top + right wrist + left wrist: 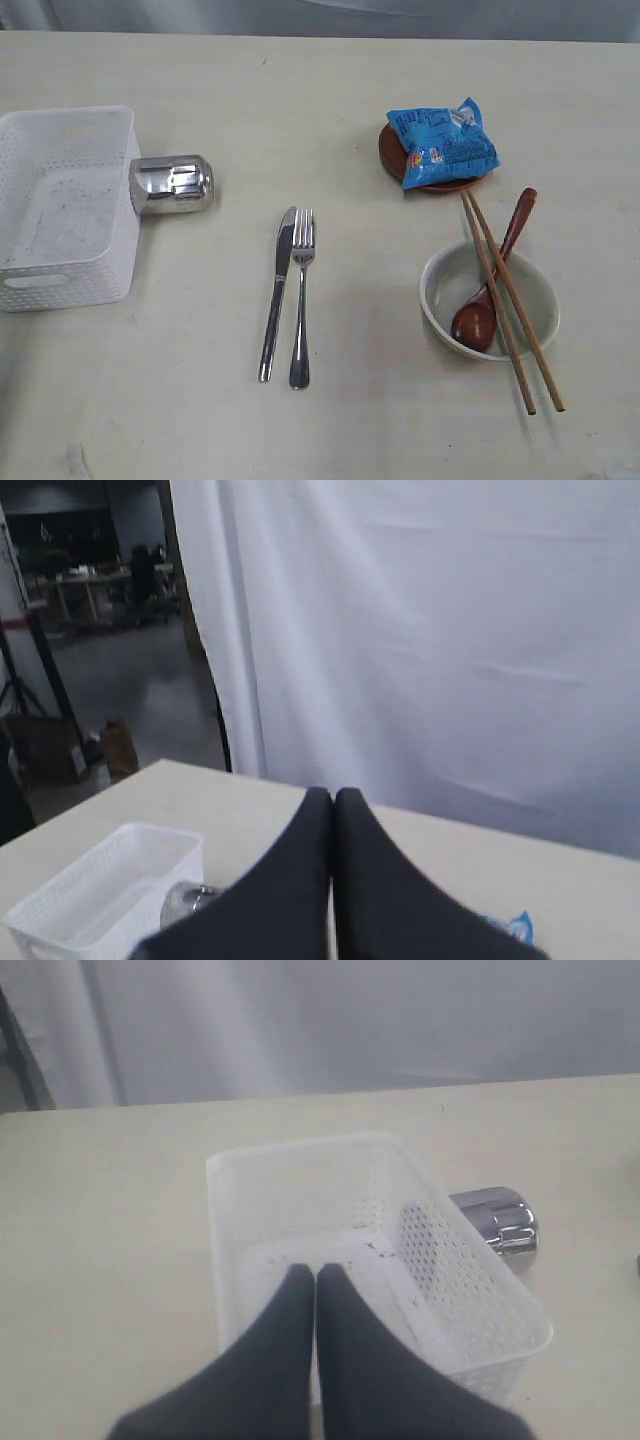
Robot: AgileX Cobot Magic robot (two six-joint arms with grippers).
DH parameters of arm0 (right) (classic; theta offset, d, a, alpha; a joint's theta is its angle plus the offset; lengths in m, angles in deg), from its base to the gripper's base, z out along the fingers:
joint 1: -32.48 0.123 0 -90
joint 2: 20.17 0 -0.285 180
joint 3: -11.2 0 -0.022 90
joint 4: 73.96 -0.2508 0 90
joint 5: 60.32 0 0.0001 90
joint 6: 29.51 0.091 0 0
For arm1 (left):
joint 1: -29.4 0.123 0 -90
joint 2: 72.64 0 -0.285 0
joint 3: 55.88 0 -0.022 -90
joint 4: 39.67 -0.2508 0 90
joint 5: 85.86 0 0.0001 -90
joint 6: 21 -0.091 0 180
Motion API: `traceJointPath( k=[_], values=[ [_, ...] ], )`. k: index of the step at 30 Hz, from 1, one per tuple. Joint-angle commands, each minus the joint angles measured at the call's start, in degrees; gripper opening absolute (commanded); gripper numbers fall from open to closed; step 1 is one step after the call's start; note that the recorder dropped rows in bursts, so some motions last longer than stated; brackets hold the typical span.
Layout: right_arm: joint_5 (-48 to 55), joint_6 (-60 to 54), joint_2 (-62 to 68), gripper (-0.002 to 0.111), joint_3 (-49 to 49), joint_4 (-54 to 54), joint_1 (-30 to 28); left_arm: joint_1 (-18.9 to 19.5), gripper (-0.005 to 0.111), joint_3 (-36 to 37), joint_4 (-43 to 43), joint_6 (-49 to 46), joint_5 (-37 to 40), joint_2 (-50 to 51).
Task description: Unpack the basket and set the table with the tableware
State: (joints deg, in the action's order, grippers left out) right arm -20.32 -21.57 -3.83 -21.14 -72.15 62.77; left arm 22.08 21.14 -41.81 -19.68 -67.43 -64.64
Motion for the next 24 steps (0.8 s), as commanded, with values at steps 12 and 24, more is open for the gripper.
traceJointPath(
  k=[12,24],
  values=[
    [-2.8,4.1,-8.1,0.0,-3.7,1.0,0.1,0.2,0.0,0.2,-0.2,0.4,-0.1,-0.2],
    [-3.7,5.8,5.0,0.0,-3.7,-0.3,0.1,0.2,0.0,0.2,-4.6,-0.2,-1.4,-0.2]
  ],
)
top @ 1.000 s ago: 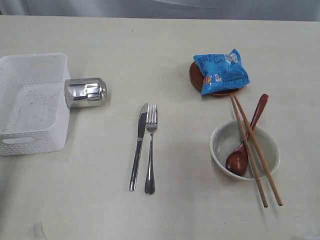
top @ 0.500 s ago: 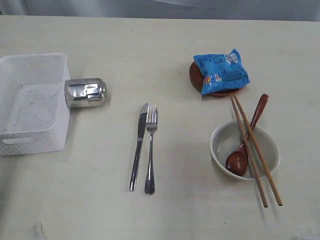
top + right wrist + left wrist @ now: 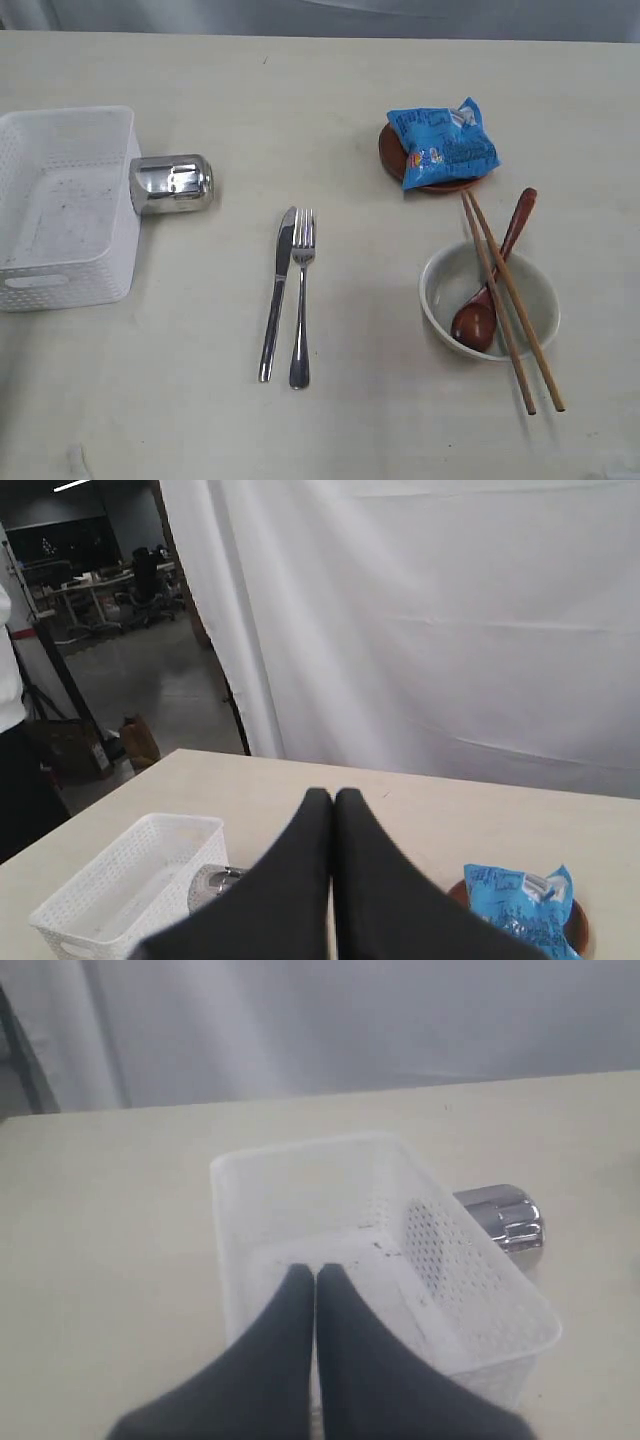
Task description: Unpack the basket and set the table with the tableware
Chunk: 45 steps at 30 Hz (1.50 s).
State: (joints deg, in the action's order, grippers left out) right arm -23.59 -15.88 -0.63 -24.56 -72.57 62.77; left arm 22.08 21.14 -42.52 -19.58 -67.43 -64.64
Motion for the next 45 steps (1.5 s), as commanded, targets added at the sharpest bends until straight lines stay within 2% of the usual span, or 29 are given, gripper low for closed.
traceJointPath(
  k=[1,2,3,4,5,6,8,9,10,12,14,17,20,23,26,27,30,31,32,35,37,39,42,43,45],
  values=[
    [-0.5,0.0,2.3,0.0,-0.3,0.1,0.1,0.1,0.0,0.2,-0.6,1.6,-5.9,-0.2],
    [-0.5,-0.2,2.3,0.0,-0.3,0.1,0.1,0.1,0.0,0.2,3.4,3.3,-9.4,-0.2],
    [-0.5,-0.2,2.3,0.0,-0.3,0.1,0.1,0.1,0.0,0.2,12.5,7.0,-15.0,-0.2],
    [-0.5,-0.2,2.3,0.0,-0.3,0.1,0.1,0.1,0.0,0.2,14.6,7.6,-18.0,-0.2],
    [-0.5,-0.3,2.3,0.0,-0.3,0.1,0.1,0.1,0.0,0.2,15.4,8.2,-25.7,-0.2],
    [-0.5,-0.7,2.3,0.0,-0.3,0.1,0.1,0.1,0.0,0.2,16.3,15.8,-34.4,-0.2],
    [-0.5,-2.1,2.3,0.0,-0.3,0.1,0.1,0.1,0.0,0.2,16.0,30.4,-37.4,-0.2],
    [-0.5,-2.3,2.3,0.0,-0.3,0.1,0.1,0.1,0.0,0.2,12.7,30.8,-34.9,-0.2],
    [-0.5,-2.3,2.5,0.0,-0.3,0.1,0.1,0.1,0.0,-0.1,1.3,31.1,-32.4,-0.2],
    [-0.5,-2.3,2.7,0.0,-0.3,0.1,0.1,0.1,0.0,-0.2,-15.4,37.0,-37.5,-0.2],
    [-0.4,-2.3,2.7,0.0,-0.3,0.0,0.1,0.1,0.0,-0.2,-27.5,41.4,-43.8,-0.2],
    [-0.2,-2.3,2.7,0.0,-0.3,-1.0,0.1,0.1,0.0,-0.2,-28.0,51.7,-41.3,-0.1],
    [-0.2,-2.3,2.7,0.0,-0.3,-1.0,0.1,0.1,0.0,-0.4,-28.8,57.8,-35.4,4.5],
    [-0.2,-2.3,2.7,0.0,-0.3,-1.0,0.1,0.1,0.0,-2.2,-39.4,65.9,-34.8,12.9],
    [-0.2,-2.4,2.7,0.0,-0.3,-1.4,0.1,0.1,0.003,-8.5,-59.4,82.7,-35.0,24.6],
    [-0.2,-2.4,2.7,0.0,-0.3,-1.4,0.1,0.1,0.005,-12.4,-69.3,89.0,-35.0,30.2],
    [-0.2,-2.5,2.7,0.0,-0.3,-1.4,0.1,0.1,0.009,-22.4,-90.3,102.4,-34.3,43.3],
    [-0.1,-2.5,2.7,0.0,-0.3,-1.4,0.1,0.1,0.01,-25.2,-95.5,108.4,-33.7,46.3],
    [0.1,-2.5,2.7,0.0,-0.3,-1.4,0.1,0.1,0.012,-28.5,-97.1,111.7,-33.3,49.2],
    [1.8,-2.5,2.7,0.0,-0.3,-1.4,0.1,0.1,0.021,-35.6,-97.1,111.3,-33.2,57.8],
    [3.0,-2.5,2.7,0.0,-0.3,-1.4,0.1,0.1,0.024,-40.4,-97.1,110.4,-30.4,63.0],
    [3.3,-2.5,2.7,0.0,-0.3,-1.4,0.1,0.1,0.024,-44.3,-97.1,101.0,-21.1,66.8],
    [3.9,-2.5,2.7,0.0,-0.3,-1.4,0.1,0.1,0.024,-47.1,-97.1,84.5,-2.4,70.7],
    [4.3,-2.5,2.7,0.0,-0.3,-1.4,0.1,0.1,0.024,-47.6,-94.6,80.2,3.6,71.6],
    [4.8,-2.9,2.7,0.0,-0.3,-1.4,0.1,0.6,0.024,-49.9,-80.0,70.4,16.9,74.5]
  ],
)
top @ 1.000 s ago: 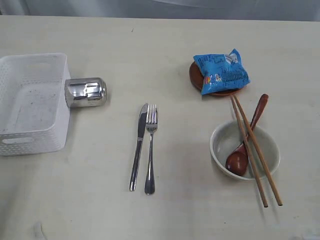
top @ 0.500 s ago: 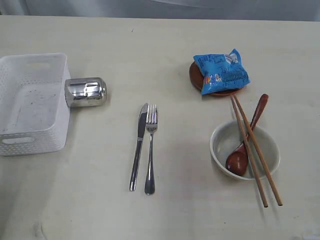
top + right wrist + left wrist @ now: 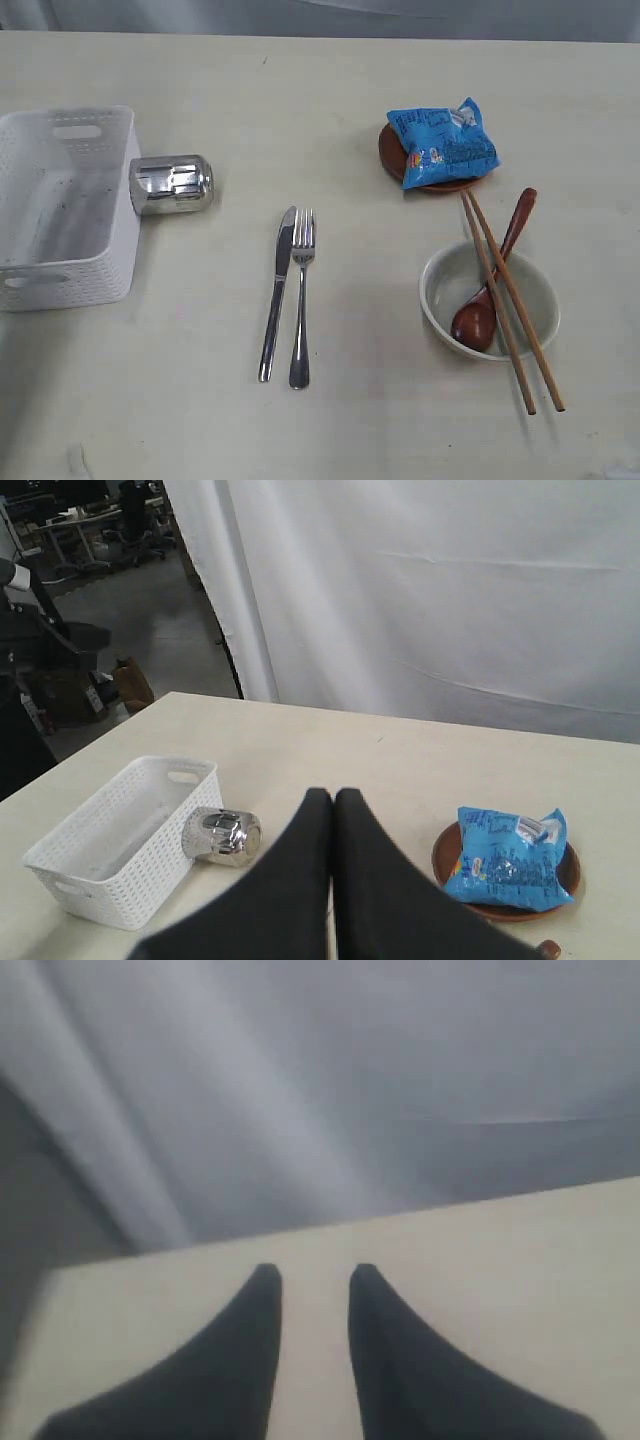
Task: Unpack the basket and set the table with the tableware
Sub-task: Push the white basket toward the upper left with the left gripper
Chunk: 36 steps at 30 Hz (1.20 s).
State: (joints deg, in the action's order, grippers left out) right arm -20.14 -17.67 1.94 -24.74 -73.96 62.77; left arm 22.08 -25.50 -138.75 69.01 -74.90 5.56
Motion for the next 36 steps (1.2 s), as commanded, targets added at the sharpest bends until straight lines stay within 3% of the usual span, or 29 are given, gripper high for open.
traceJointPath(
  k=[1,6,8,10,15,18,22,25,29,32,36],
  values=[
    [1.4,-1.1,0.1,0.0,-0.2,0.0,0.1,1.7,0.024,-4.9,25.3,-22.2,27.3,5.8],
    [0.6,-1.1,0.1,0.0,-1.1,0.0,0.1,12.0,0.024,-12.2,80.7,-63.1,31.3,16.1],
    [1.0,-1.1,0.1,0.0,-1.5,0.0,0.1,15.4,0.028,-14.5,96.6,-74.7,36.5,19.6],
    [1.6,-1.1,0.1,0.0,-1.5,0.0,0.1,17.9,0.036,-16.5,104.6,-80.6,41.7,22.2],
    [2.9,-1.1,0.1,0.0,-1.5,-1.5,0.1,18.0,0.057,-16.9,103.7,-84.0,44.7,23.0],
    [3.0,-1.2,0.1,0.0,-1.5,-1.6,0.1,17.9,0.057,-16.9,104.6,-87.7,43.6,23.0],
    [3.0,-1.2,0.1,0.0,-1.5,-1.6,0.1,16.8,0.057,-15.6,112.1,-93.7,41.9,23.0],
    [3.0,-1.2,0.1,0.0,-1.5,-1.6,0.1,14.6,0.057,-13.0,107.2,-93.0,39.1,23.3],
    [3.0,-1.2,0.1,0.0,-1.5,-1.6,0.1,14.3,0.056,-11.3,98.2,-85.0,35.8,24.6],
    [3.0,-1.2,0.1,0.0,-1.5,-1.6,0.1,14.3,0.047,-11.3,91.2,-80.7,34.4,24.7],
    [2.8,-1.2,0.1,0.0,-1.5,-1.6,0.1,14.3,0.012,-11.3,90.7,-81.0,31.6,24.9]
  ],
)
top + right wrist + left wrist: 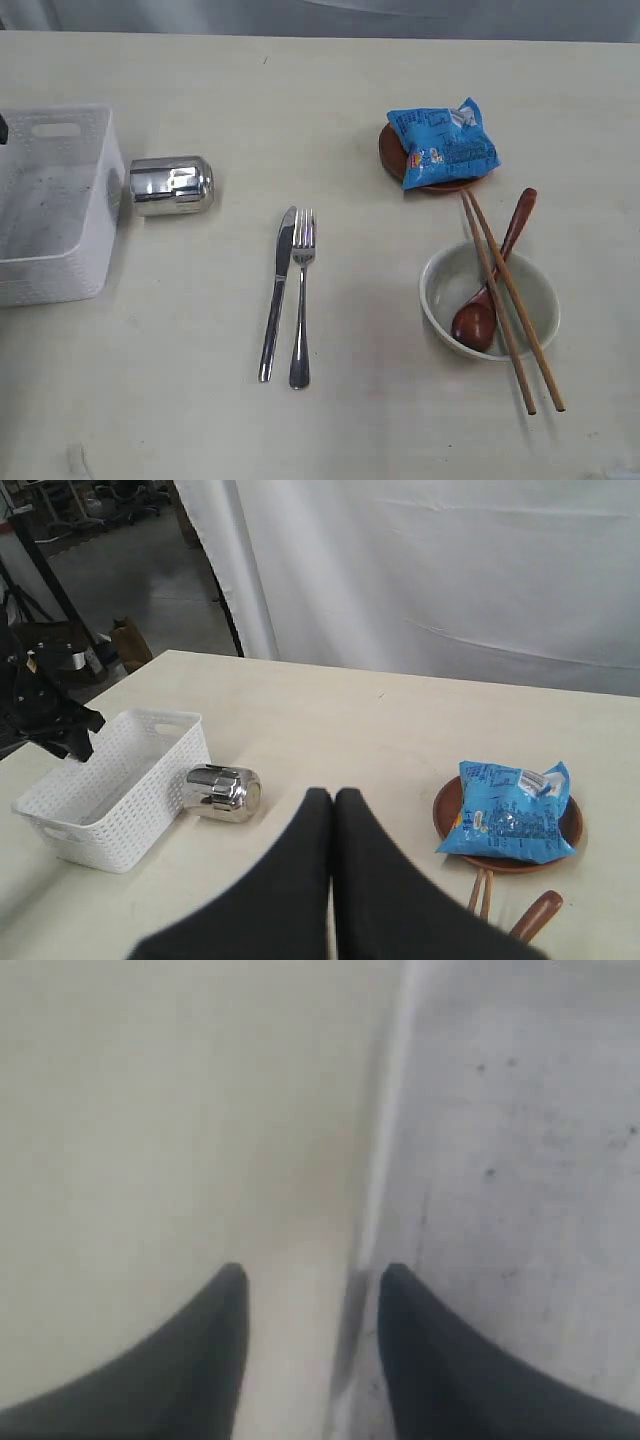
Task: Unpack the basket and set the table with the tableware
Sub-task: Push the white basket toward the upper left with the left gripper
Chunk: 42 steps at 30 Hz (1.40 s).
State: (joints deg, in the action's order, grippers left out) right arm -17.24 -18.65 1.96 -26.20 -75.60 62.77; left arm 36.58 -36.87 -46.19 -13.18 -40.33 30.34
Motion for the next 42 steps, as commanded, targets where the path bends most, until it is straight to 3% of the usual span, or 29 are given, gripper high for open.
traceJointPath(
  k=[1,7,20,25,31,33,35,38,42],
  values=[
    [-0.3,-0.2,0.1,0.0,0.0,0.0,0.1,-0.1,0.001,0.1,-1.8,1.2,-4.2,0.3],
    [-0.3,-0.2,0.1,0.0,0.0,0.0,0.1,0.1,0.0,-2.3,-2.4,1.6,-12.7,3.1],
    [0.3,-0.2,0.1,0.0,0.0,0.0,0.1,0.1,0.008,-25.3,-8.0,-2.5,-9.4,14.3],
    [0.6,-0.2,0.1,0.0,0.0,0.0,0.1,-2.2,0.008,-30.1,-0.9,-10.8,-14.5,15.5],
    [0.6,-0.2,0.1,0.0,0.0,0.0,0.1,-5.3,0.009,-30.9,3.4,-11.7,-18.0,16.8],
    [0.6,-0.2,0.1,0.0,0.0,0.0,0.1,-6.5,0.014,-30.9,6.0,-11.9,-18.3,16.6],
    [0.6,-0.2,0.1,0.0,0.0,0.0,0.1,-7.2,0.024,-31.9,10.7,-11.9,-16.3,16.4],
    [0.6,-0.2,0.1,0.0,0.0,0.0,0.1,-7.4,0.042,-35.4,26.3,-13.0,-3.4,16.9],
    [0.7,-0.2,0.1,0.0,0.0,-0.8,0.1,-6.6,0.042,-41.0,35.7,-15.1,12.4,17.3]
  ],
)
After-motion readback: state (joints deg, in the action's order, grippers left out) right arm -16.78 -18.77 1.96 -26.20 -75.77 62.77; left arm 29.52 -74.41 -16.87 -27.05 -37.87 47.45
